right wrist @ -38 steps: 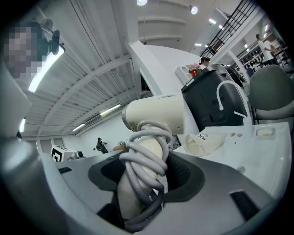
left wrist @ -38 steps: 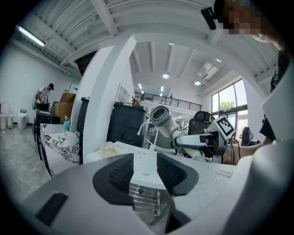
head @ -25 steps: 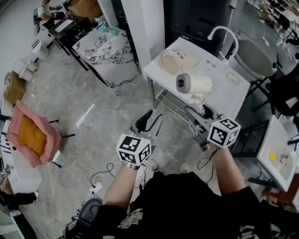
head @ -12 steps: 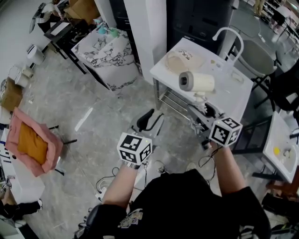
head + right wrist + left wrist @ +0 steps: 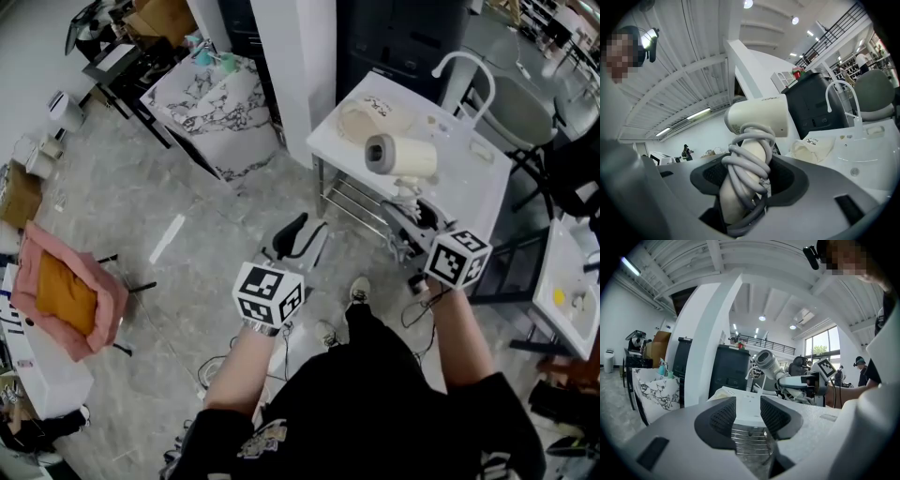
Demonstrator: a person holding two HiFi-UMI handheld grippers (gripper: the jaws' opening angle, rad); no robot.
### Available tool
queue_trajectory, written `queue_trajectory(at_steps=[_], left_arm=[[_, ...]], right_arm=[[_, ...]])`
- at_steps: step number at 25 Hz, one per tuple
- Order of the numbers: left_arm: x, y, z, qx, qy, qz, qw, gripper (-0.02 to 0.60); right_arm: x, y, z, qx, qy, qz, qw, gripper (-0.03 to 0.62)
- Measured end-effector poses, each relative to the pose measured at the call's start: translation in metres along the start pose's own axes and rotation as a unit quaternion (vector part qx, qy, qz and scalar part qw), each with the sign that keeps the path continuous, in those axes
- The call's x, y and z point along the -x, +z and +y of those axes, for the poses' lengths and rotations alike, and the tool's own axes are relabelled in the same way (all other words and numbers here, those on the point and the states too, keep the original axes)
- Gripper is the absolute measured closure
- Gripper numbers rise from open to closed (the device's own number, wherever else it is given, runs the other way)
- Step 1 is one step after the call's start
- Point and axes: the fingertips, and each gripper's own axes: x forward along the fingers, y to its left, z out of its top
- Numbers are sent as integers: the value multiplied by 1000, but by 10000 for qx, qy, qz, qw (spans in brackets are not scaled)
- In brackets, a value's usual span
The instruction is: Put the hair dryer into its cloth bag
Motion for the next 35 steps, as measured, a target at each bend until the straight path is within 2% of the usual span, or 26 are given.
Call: queue_trajectory(at_steps=[11,25,35], left_arm=[[-48,14,31,-34,19,43,10000,431],[-168,48,86,-76,8,125,9999,431],[-251,68,101,-177,21,119,9998,431]], right_arm=[[-42,35,-40,-21,48,-131,9999,358],[-110,96,-149,-235,-130,-161,9995,358],[-137,144,-214,-220,-51,-264,9994,358]])
